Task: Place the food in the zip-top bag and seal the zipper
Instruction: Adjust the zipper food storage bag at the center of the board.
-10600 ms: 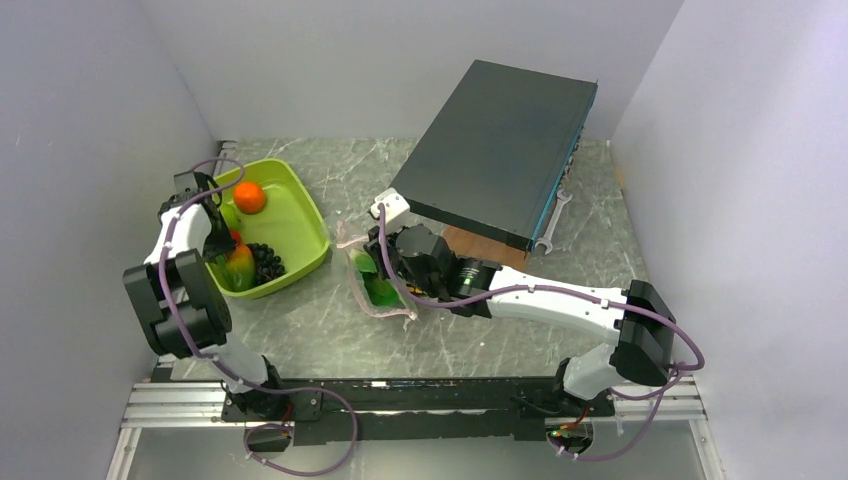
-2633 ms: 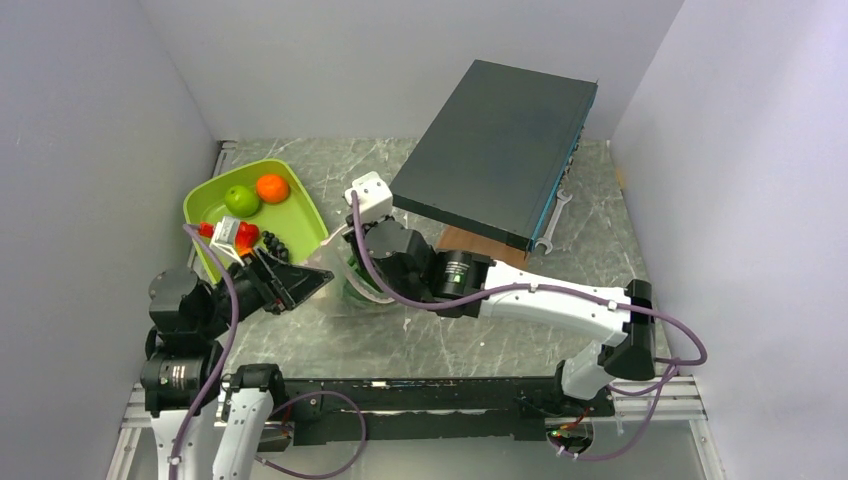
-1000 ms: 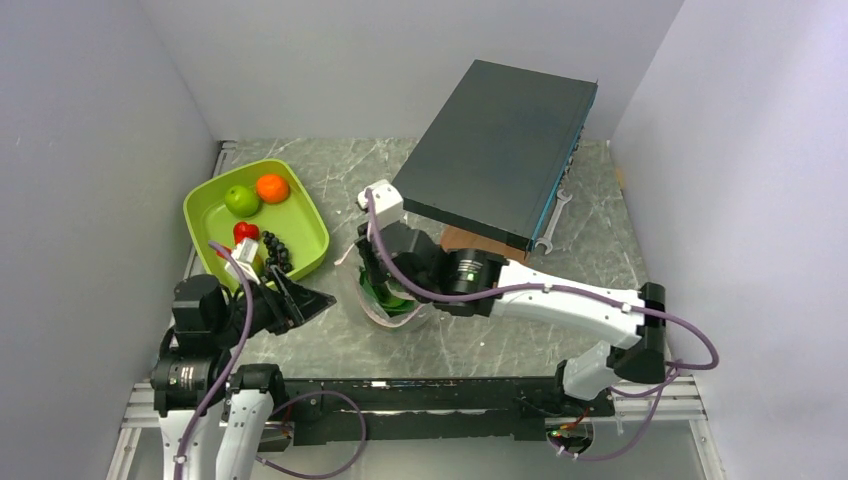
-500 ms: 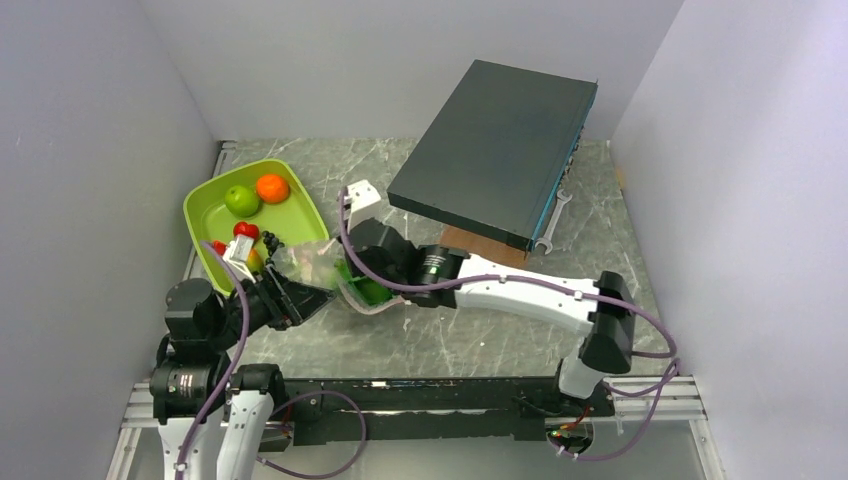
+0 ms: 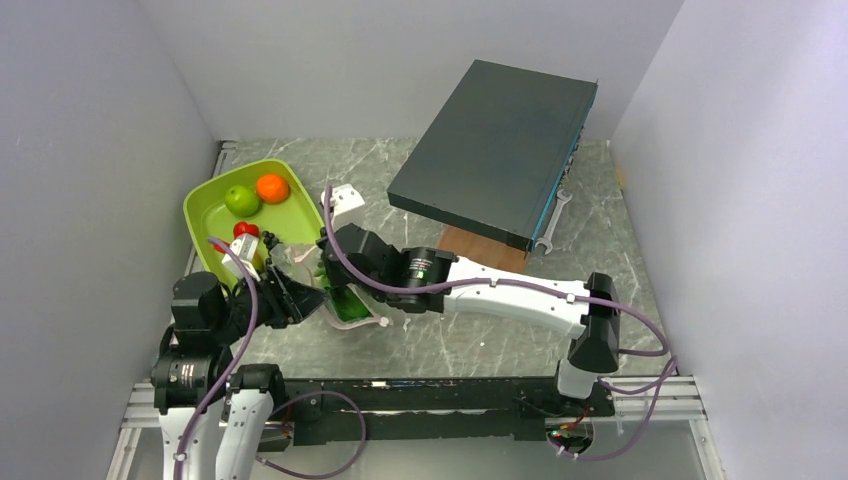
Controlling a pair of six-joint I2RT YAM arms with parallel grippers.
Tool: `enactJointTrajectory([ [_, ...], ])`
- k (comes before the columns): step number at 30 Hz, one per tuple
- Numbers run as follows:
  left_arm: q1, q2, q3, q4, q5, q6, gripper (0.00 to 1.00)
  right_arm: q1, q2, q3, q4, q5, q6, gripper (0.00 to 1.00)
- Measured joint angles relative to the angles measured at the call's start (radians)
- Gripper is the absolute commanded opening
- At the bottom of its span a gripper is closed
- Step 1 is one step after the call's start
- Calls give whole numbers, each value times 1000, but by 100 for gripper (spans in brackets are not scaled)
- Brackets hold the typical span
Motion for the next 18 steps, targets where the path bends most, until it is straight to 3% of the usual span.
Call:
enactJointTrajectory([
  [4,0,6,19,-41,-74,24,46,26,0,0,-14,0,-3,0],
  [6,0,6,35,-45,-101,39,32,39,0,0,-14,-1,-11,0],
  [9,0,7,51,-32,-115,61,0,50,0,0,-15,-13,-35,0],
  [11,0,21,72,-45,-122,91,0,54,0,0,-19,-19,-58,5],
  [18,0,47,189,-92,-124,150,0,51,-69,-63,-22,-117,-300,44],
])
